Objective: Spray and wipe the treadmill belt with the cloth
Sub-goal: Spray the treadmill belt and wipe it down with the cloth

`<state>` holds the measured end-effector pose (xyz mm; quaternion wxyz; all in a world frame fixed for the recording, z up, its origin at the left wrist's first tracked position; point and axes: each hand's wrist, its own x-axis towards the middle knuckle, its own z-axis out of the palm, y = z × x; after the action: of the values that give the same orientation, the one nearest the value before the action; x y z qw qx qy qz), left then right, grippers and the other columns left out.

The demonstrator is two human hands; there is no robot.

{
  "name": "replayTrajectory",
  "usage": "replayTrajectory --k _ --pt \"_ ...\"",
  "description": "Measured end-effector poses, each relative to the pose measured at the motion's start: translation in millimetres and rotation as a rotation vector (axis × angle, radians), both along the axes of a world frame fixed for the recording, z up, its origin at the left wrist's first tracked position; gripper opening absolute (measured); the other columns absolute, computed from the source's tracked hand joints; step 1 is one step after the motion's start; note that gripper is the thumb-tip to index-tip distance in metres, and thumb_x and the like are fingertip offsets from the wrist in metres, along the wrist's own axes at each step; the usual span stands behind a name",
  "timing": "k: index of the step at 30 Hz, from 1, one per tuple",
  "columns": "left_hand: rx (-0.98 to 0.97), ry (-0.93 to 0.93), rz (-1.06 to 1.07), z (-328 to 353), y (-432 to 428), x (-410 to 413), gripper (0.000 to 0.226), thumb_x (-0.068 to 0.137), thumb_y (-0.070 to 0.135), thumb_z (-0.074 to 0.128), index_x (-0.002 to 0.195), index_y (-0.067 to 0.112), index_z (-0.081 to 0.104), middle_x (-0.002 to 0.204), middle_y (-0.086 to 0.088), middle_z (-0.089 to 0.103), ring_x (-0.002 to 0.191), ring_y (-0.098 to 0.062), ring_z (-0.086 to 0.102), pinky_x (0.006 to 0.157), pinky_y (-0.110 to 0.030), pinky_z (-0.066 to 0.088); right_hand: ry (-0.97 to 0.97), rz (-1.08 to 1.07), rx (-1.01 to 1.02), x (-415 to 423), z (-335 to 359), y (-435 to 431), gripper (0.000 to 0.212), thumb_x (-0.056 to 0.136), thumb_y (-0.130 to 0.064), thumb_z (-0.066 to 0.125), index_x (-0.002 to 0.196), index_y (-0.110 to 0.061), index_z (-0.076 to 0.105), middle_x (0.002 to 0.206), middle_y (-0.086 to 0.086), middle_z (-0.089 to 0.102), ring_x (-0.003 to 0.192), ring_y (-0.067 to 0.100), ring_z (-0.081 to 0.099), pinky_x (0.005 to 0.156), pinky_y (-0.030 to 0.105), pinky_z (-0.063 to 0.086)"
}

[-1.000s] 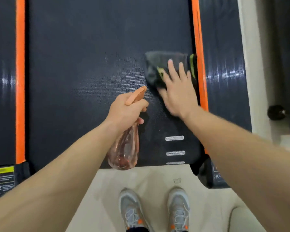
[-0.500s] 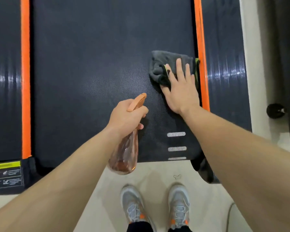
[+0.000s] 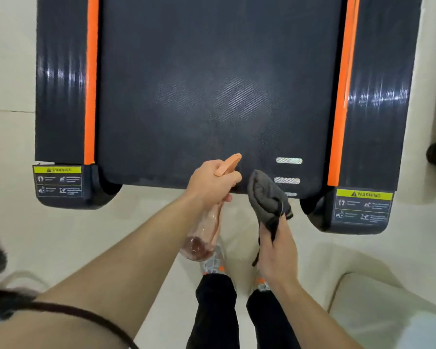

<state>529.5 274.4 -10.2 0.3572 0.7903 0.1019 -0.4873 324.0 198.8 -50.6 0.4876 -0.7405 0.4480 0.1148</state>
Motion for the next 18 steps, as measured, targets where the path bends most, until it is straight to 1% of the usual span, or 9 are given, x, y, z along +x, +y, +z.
replayTrajectory --k 1,2,4,6,8,10,13,15,18 --pt "0.007 0.002 -0.009 -0.3 4.6 -6.2 0.025 0.08 0.026 0.067 0.094 0.005 0.068 0.086 -0.001 0.068 0.051 -0.013 0.066 0.071 -0.037 0.057 0.03 -0.096 0.021 -5.0 12.7 5.6 0.033 0.104 -0.039 0.042 0.136 -0.042 0.051 0.125 -0.011 0.065 0.111 0.015 0.063 0.087 0.029 0.051" --pt "0.011 0.008 -0.025 -1.0 8.7 -11.0 0.018 0.083 0.025 0.066 0.086 0.008 0.064 0.083 -0.002 0.066 0.052 -0.016 0.067 0.07 -0.036 0.054 0.06 -0.178 0.046 -11.0 23.6 10.1 0.027 0.105 -0.037 0.043 0.129 -0.039 0.054 0.115 -0.011 0.067 0.104 0.015 0.064 0.083 0.029 0.048" --pt "0.014 0.023 -0.048 -2.7 16.8 -18.7 0.016 0.087 0.026 0.062 0.076 0.014 0.059 0.075 -0.004 0.063 0.051 -0.018 0.067 0.068 -0.036 0.05 0.114 -0.277 0.101 -21.0 39.8 15.3 0.026 0.106 -0.034 0.042 0.128 -0.037 0.056 0.111 -0.011 0.066 0.106 0.017 0.061 0.089 0.034 0.046" --pt "0.02 0.0 -0.051 -3.7 24.7 -24.5 0.02 0.089 0.027 0.061 0.073 0.016 0.058 0.074 -0.005 0.062 0.051 -0.019 0.067 0.067 -0.037 0.05 0.154 -0.295 0.121 -26.1 46.7 19.1 0.028 0.106 -0.035 0.042 0.129 -0.036 0.058 0.107 -0.012 0.069 0.101 0.016 0.064 0.09 0.039 0.05" --pt "0.034 -0.05 -0.029 -3.1 34.3 -26.6 0.02 0.091 0.03 0.064 0.077 0.016 0.06 0.081 -0.004 0.065 0.053 -0.019 0.069 0.067 -0.038 0.053 0.155 -0.308 0.122 -21.2 49.6 21.8 0.023 0.106 -0.033 0.042 0.123 -0.039 0.058 0.1 -0.018 0.068 0.095 0.007 0.063 0.085 0.035 0.049" --pt "0.06 -0.077 0.02 -1.6 46.6 -25.1 0.024 0.09 0.034 0.064 0.084 0.011 0.064 0.085 -0.004 0.067 0.054 -0.018 0.071 0.066 -0.039 0.054 0.115 -0.315 0.112 -8.7 52.6 23.8 0.023 0.106 -0.03 0.043 0.123 -0.04 0.057 0.102 -0.024 0.065 0.097 0.002 0.061 0.083 0.028 0.044" --pt "0.108 -0.066 0.155 2.0 69.1 -17.9 0.034 0.087 0.036 0.06 0.089 0.003 0.064 0.079 -0.008 0.065 0.052 -0.016 0.068 0.065 -0.041 0.056 0.051 -0.32 0.108 19.0 56.5 23.9 0.027 0.106 -0.029 0.044 0.128 -0.034 0.059 0.105 -0.024 0.063 0.1 -0.002 0.058 0.09 0.029 0.042" --pt "0.138 -0.056 0.233 6.0 87.1 -13.3 0.03 0.089 0.034 0.061 0.091 0.005 0.066 0.081 -0.009 0.066 0.054 -0.016 0.068 0.063 -0.037 0.054 0.024 -0.307 0.104 39.6 55.6 25.0 0.027 0.107 -0.031 0.043 0.129 -0.031 0.058 0.103 -0.024 0.063 0.099 -0.006 0.056 0.09 0.029 0.041" --pt "0.138 -0.041 0.218 9.5 111.8 -10.3 0.032 0.092 0.032 0.064 0.099 0.002 0.069 0.089 -0.013 0.07 0.057 -0.017 0.07 0.064 -0.037 0.055 -0.042 -0.24 0.09 66.8 54.6 31.2 0.021 0.107 -0.033 0.043 0.12 -0.032 0.058 0.1 -0.02 0.065 0.095 -0.002 0.059 0.084 0.03 0.044"
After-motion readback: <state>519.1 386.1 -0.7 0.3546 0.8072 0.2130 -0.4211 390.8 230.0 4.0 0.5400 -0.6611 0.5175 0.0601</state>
